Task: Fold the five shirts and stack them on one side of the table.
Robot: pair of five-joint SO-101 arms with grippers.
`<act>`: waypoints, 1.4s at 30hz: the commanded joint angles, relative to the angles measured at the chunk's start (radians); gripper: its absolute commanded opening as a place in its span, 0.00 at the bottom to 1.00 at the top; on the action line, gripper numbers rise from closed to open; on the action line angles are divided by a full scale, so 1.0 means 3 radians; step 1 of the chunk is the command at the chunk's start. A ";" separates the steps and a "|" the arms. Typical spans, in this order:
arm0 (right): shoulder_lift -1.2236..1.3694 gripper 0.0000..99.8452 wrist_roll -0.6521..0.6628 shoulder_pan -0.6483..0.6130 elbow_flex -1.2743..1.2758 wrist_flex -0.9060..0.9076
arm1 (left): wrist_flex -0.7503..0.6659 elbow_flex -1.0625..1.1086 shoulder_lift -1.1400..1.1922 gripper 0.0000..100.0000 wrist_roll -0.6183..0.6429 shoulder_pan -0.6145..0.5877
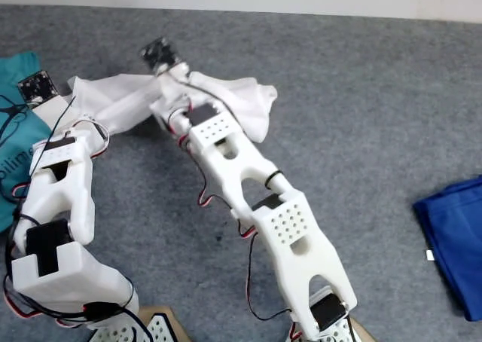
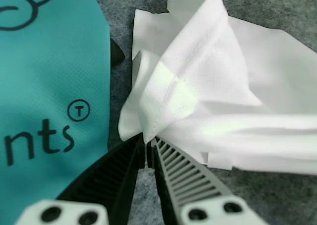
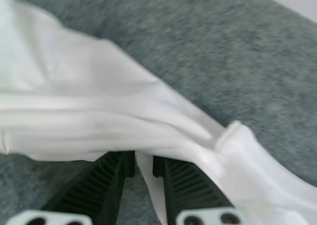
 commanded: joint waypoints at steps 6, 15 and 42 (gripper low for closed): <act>-0.0084 0.08 -0.0174 0.0309 -0.0667 0.0458 | 0.0000 -0.0151 -0.0054 0.01 0.0041 0.0033; -0.0192 0.17 0.0143 0.0090 -0.1174 0.1609 | 0.0031 -0.0156 -0.0054 0.01 0.0031 0.0033; 0.0468 0.21 0.0471 0.0033 -0.3409 0.3552 | 0.0972 -0.0320 -0.0596 0.29 0.0056 -0.0274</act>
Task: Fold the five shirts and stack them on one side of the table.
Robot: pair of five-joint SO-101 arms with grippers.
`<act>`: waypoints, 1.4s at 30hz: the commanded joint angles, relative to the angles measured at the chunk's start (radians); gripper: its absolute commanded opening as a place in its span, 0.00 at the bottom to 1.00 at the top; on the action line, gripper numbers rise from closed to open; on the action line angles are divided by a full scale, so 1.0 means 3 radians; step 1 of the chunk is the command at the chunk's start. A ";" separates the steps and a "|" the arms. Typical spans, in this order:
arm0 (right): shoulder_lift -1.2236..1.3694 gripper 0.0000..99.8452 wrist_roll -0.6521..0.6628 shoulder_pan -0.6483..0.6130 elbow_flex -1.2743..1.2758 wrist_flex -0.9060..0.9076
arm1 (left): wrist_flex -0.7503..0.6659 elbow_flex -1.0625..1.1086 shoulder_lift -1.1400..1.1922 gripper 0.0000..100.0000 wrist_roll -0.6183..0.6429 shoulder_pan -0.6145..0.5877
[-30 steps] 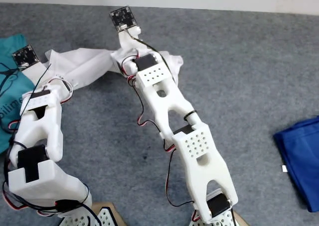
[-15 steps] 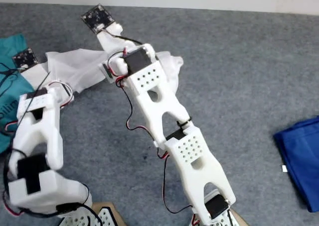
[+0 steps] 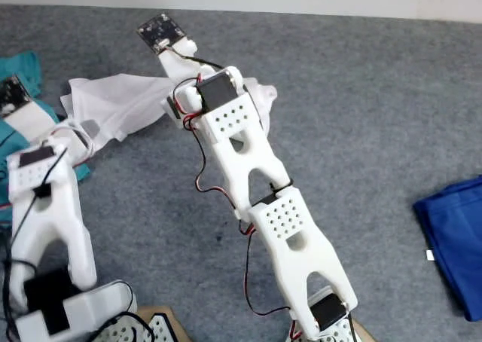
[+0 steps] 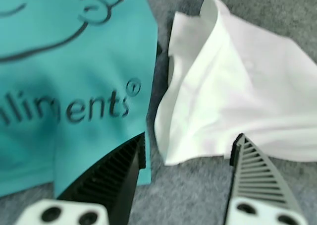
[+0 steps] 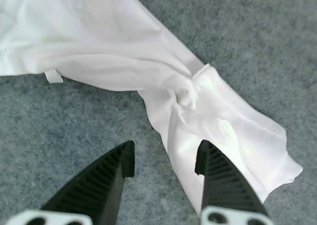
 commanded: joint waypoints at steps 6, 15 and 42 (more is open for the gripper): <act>0.0074 0.21 0.0041 -0.0008 -0.0488 0.0115 | 0.0445 -0.1562 0.1455 0.29 0.0292 -0.0008; 0.0084 0.21 0.0174 -0.0013 -0.0483 0.0130 | 0.0522 -0.2483 0.2350 0.29 0.0292 0.0033; 0.0054 0.21 0.0194 -0.0090 -0.0494 0.0366 | 0.1079 -0.3659 0.3000 0.01 0.0286 0.0611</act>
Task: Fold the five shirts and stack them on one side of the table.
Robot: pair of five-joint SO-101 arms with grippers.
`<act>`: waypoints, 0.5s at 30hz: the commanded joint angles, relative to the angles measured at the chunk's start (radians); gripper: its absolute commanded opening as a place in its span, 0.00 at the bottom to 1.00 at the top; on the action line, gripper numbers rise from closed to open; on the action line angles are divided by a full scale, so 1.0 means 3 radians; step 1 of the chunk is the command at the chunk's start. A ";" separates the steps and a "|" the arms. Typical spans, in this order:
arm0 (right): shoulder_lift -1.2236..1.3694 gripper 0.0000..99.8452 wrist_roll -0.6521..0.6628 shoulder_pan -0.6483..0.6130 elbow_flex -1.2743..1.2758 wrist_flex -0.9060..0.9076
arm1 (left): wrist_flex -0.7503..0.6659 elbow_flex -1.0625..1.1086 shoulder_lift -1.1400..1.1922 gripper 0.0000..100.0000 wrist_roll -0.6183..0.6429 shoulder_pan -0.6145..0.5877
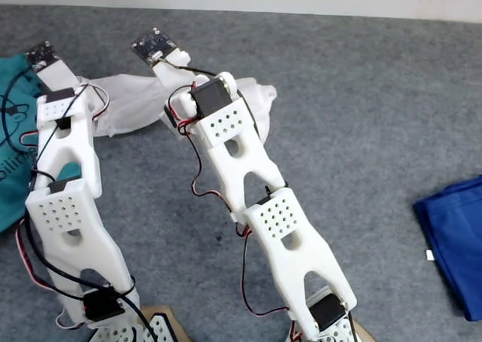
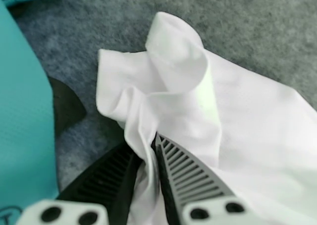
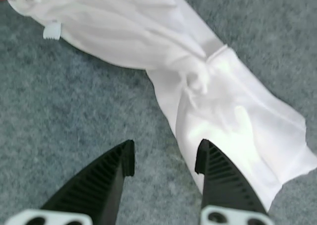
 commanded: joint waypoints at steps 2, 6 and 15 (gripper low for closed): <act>-0.0115 0.19 0.0066 0.0095 -0.0427 0.0105 | 0.0455 -0.0632 -0.0028 0.01 0.0020 0.0238; -0.0381 0.09 0.0051 0.0580 -0.0412 0.0095 | 0.0880 -0.1220 -0.0028 0.01 0.0020 0.0371; -0.0366 0.01 -0.0271 0.1240 -0.0407 0.0125 | 0.1555 -0.2406 -0.0023 0.01 0.0020 0.0698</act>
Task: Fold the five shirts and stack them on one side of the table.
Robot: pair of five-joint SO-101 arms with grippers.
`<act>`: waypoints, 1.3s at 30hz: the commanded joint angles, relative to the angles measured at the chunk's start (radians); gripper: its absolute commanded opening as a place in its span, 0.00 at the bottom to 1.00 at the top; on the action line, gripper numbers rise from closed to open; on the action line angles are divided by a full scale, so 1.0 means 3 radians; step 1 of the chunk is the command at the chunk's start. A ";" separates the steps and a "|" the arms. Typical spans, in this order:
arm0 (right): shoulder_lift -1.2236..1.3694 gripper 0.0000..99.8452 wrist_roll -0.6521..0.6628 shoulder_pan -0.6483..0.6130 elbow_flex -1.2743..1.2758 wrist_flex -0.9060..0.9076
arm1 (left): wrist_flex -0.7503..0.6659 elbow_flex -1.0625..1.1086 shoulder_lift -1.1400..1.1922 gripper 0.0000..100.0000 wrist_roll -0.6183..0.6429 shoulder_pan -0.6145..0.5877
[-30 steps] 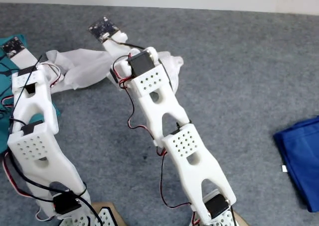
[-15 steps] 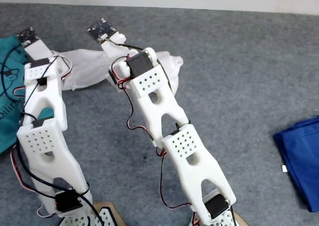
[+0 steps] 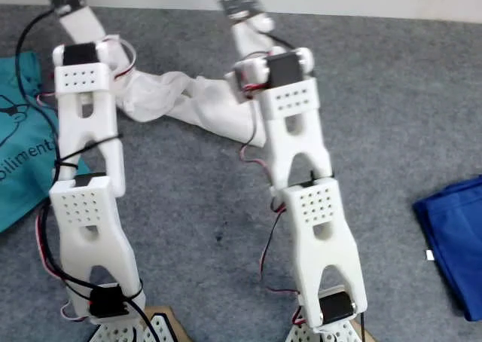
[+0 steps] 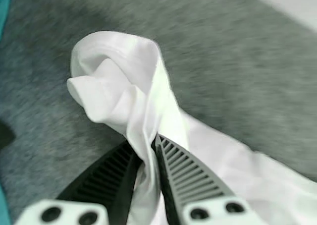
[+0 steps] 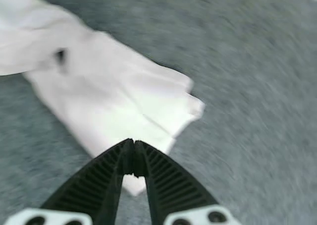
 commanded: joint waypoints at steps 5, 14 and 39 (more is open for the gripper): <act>0.0187 0.01 -0.0097 0.0258 -0.0401 0.0043 | 0.0660 -0.0985 -0.0033 0.01 0.0026 0.0033; 0.0340 0.01 -0.0348 0.0253 -0.0407 -0.0049 | 0.1555 -0.1297 -0.0008 0.01 0.0026 -0.0627; 0.1066 0.01 -0.1084 -0.1143 -0.0412 -0.1685 | 0.1657 -0.0197 -0.0003 0.01 -0.0322 -0.0703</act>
